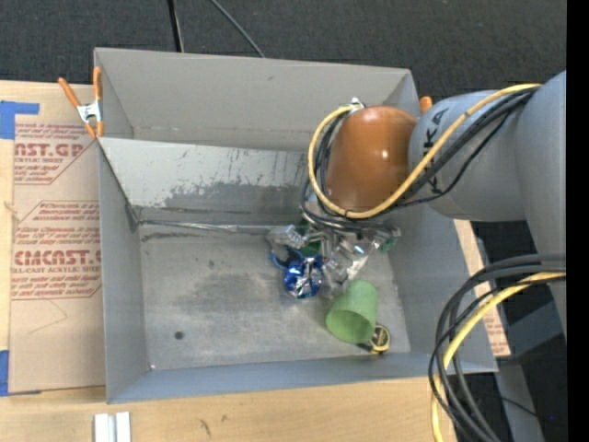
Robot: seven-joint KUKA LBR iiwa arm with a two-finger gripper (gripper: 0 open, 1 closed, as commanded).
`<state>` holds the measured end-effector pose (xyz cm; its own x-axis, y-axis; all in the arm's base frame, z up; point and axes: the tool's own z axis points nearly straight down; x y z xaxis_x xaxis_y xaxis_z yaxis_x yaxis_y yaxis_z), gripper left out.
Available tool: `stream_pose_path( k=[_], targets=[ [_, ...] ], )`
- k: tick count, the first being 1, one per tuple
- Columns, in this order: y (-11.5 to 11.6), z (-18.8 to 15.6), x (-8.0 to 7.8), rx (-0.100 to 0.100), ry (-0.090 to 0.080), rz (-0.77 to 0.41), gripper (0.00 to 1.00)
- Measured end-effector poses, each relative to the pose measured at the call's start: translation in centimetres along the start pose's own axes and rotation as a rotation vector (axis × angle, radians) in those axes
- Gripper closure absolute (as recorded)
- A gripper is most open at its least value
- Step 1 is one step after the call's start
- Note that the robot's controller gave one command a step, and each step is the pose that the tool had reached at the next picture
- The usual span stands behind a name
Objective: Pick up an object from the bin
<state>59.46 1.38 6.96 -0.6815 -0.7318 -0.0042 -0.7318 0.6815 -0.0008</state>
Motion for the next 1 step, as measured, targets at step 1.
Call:
stream_pose_path(
  k=[1],
  targets=[
    [-0.06, -0.09, -0.08, 0.002, -0.003, 0.001, 1.0]
  ],
)
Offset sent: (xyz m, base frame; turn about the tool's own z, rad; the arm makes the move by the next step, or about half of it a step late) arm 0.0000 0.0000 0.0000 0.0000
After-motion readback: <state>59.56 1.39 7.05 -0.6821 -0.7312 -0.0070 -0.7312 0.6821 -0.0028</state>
